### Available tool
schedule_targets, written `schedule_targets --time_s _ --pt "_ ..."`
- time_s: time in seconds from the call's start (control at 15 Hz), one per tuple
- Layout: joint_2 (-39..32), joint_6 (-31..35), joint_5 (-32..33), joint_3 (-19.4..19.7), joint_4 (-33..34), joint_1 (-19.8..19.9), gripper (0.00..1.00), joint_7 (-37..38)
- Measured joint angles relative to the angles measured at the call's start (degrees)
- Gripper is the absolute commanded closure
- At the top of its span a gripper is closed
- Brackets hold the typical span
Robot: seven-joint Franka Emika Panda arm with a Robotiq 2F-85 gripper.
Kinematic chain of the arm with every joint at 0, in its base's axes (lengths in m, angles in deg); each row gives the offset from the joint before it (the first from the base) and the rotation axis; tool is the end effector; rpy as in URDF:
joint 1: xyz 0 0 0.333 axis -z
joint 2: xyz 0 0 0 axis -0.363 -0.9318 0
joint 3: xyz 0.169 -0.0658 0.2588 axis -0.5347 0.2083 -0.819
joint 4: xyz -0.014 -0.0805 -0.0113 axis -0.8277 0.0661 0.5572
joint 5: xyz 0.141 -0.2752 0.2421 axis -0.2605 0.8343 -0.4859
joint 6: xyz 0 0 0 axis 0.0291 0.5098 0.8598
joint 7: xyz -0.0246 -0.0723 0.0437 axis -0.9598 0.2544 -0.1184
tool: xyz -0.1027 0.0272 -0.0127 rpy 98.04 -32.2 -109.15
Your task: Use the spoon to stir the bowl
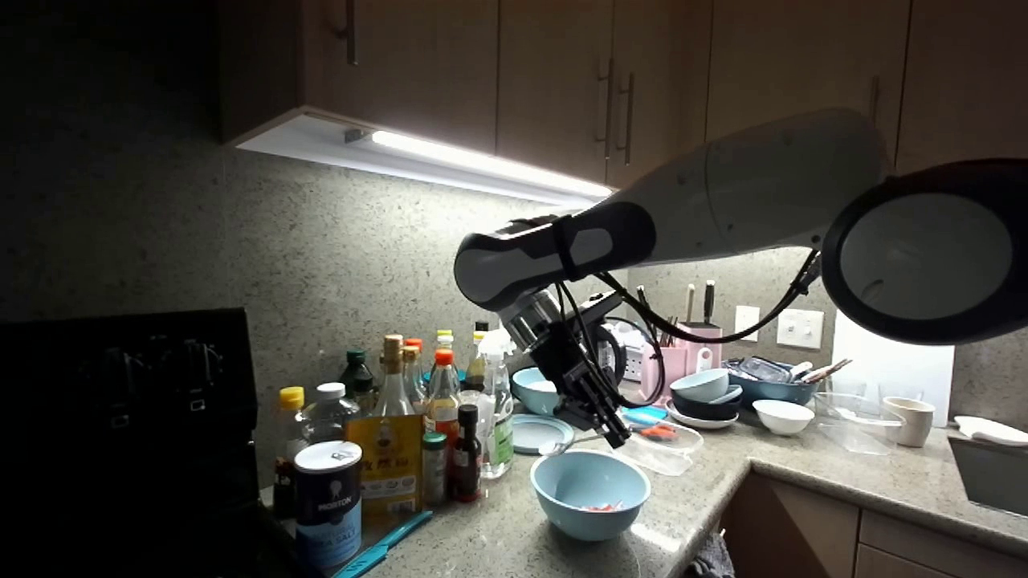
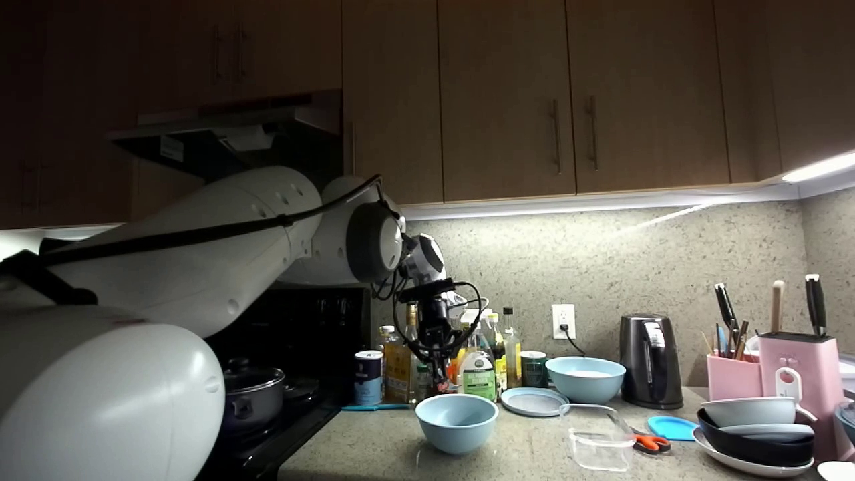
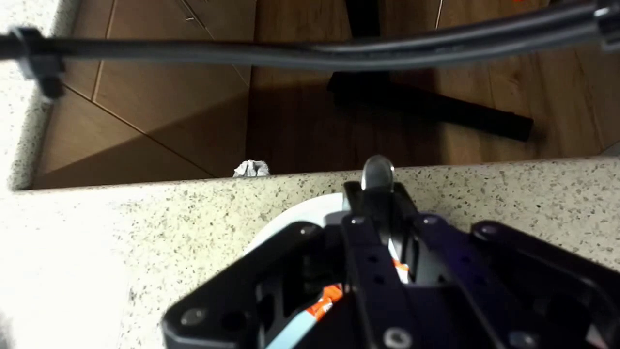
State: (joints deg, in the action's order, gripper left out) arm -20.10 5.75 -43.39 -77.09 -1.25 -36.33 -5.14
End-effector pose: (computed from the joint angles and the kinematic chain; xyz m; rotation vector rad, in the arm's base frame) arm 0.6918 0.1513 0.3205 2.6324 0.3744 -0.8280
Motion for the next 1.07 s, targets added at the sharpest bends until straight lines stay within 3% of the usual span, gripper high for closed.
schedule_targets --time_s 0.47,0.8,0.87,1.07 --pt "-0.53 -1.51 -1.83 1.63 0.6 4.0 0.96 0.07" --pt "-2.32 -3.52 -8.27 0.62 0.47 6.25 0.96 0.04" --pt "-2.68 -3.92 -9.31 0.31 0.47 6.59 0.85 0.04" --pt "-3.04 -3.88 -10.2 0.22 0.67 6.75 0.85 0.04"
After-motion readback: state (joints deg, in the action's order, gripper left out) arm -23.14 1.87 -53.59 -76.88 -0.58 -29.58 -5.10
